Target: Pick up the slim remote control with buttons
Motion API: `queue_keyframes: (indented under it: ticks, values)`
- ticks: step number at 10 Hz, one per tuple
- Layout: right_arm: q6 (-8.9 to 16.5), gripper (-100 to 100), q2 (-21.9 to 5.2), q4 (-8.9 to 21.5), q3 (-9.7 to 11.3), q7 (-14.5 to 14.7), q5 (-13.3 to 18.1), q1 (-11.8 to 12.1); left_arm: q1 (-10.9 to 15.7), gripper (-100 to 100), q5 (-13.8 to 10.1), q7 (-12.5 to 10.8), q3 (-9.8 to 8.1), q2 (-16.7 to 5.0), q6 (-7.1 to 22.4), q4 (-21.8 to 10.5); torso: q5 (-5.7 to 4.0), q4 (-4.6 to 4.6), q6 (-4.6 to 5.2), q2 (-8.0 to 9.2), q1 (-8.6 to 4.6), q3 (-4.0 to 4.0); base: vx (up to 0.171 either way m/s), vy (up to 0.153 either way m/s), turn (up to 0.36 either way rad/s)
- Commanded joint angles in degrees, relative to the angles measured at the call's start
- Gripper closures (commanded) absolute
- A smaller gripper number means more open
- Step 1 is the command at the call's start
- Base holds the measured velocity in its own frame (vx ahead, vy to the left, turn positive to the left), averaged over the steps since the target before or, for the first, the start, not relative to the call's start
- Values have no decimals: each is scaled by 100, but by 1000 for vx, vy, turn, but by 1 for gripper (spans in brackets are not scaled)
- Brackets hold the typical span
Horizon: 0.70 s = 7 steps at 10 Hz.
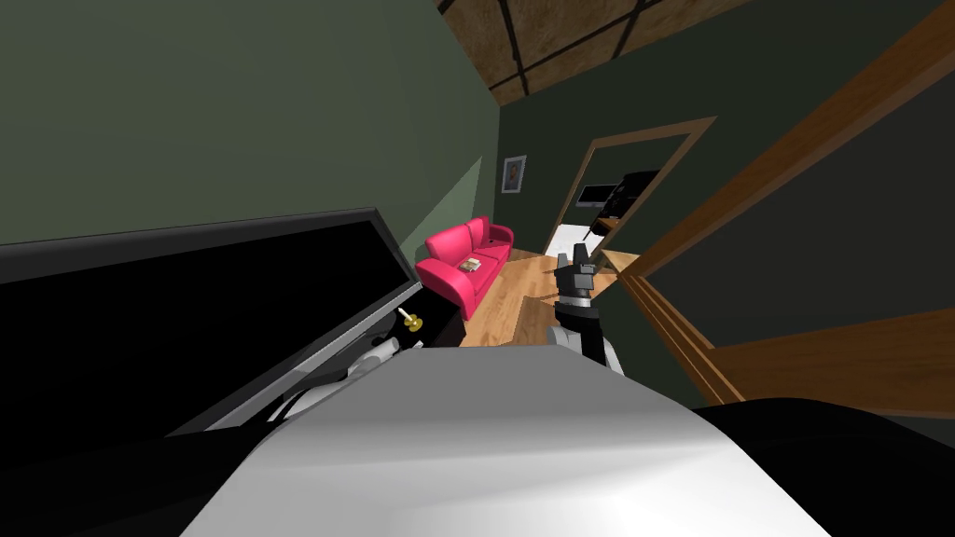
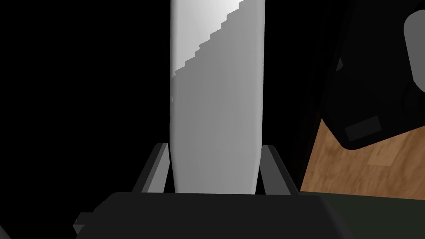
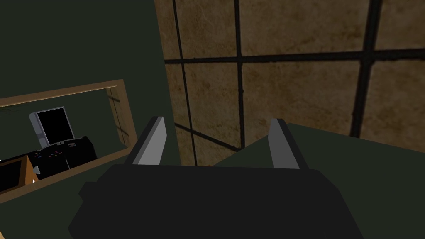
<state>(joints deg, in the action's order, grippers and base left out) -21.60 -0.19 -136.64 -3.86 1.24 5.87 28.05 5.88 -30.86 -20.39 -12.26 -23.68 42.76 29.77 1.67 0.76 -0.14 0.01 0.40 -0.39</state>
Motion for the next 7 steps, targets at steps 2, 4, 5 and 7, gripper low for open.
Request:
queue_keyframes:
  ticks: [2,4,5,7]
  values:
    - [0,0,0,0,0,0,0,0,-90,100,-21,-84,26,-24,244,219,5,3,-2,0,2,-1,1,-3,7]
    - [0,0,0,0,0,0,0,0,-73,100,-88,-111,29,-129,440,330,4,2,-1,0,10,-1,-8,9,-26]
    - [0,0,0,0,0,0,0,0,-65,100,-122,-125,31,-181,538,385,3,1,1,0,10,0,-6,7,-21]
    - [0,0,0,0,0,0,0,0,-103,0,-83,-157,38,-144,519,434,4,1,-2,1,6,0,0,0,0]
